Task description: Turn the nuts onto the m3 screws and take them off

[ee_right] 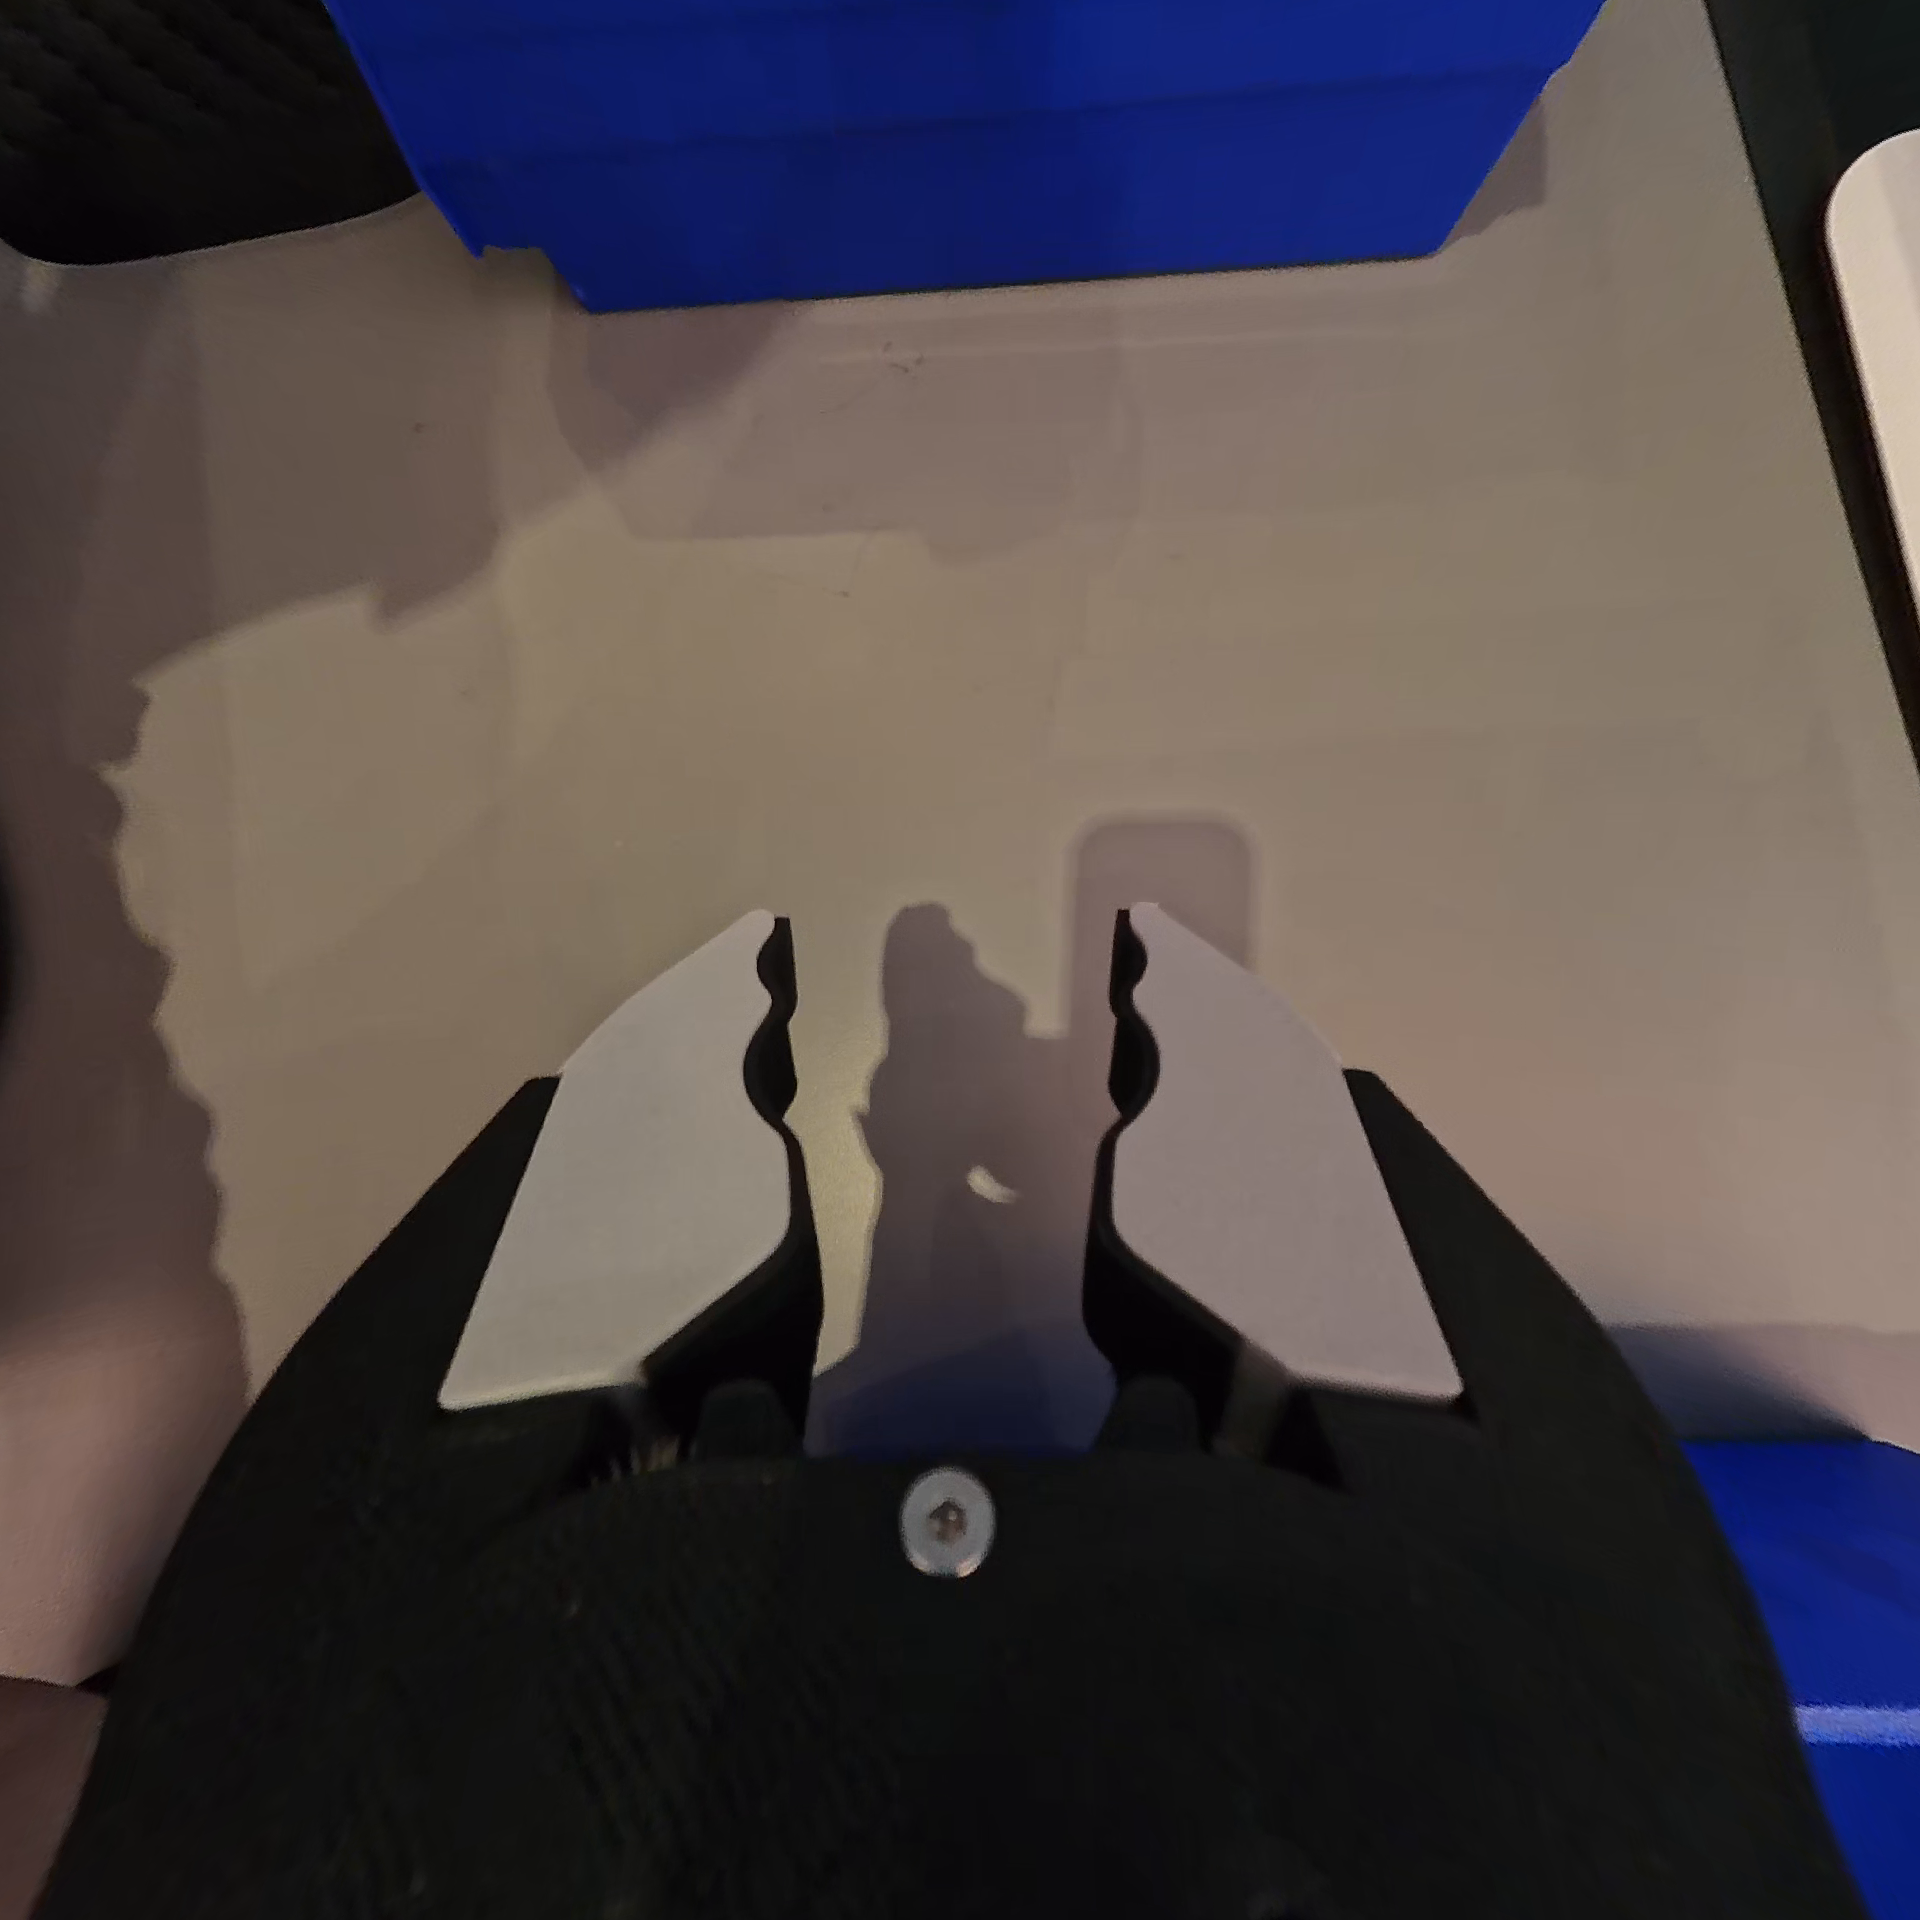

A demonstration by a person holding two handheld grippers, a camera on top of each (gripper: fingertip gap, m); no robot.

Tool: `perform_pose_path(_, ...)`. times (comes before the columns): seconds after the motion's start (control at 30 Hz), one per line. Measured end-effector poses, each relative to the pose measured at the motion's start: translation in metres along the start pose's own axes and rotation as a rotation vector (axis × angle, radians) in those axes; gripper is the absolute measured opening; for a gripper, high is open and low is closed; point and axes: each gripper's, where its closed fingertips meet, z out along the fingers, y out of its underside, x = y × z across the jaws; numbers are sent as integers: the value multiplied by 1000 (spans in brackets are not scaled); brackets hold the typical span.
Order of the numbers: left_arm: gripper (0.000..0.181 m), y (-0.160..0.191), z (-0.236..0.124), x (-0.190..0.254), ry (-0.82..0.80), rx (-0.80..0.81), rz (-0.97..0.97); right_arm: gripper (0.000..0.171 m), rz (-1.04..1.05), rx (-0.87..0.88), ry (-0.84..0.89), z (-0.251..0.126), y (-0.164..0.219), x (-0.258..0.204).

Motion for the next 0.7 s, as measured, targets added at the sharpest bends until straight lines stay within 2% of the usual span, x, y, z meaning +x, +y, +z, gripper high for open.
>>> perform_pose_path(0.07,114,-5,-7,-2,-9,15,8,59,1,-1,1,0,0,0)
perform_pose_path(0.2,103,-4,-8,-9,-62,-4,72,59,1,-7,1,1,1,0)
perform_pose_path(0.7,90,2,5,-5,52,-25,-49,59,-3,-21,-16,2,3,-3)
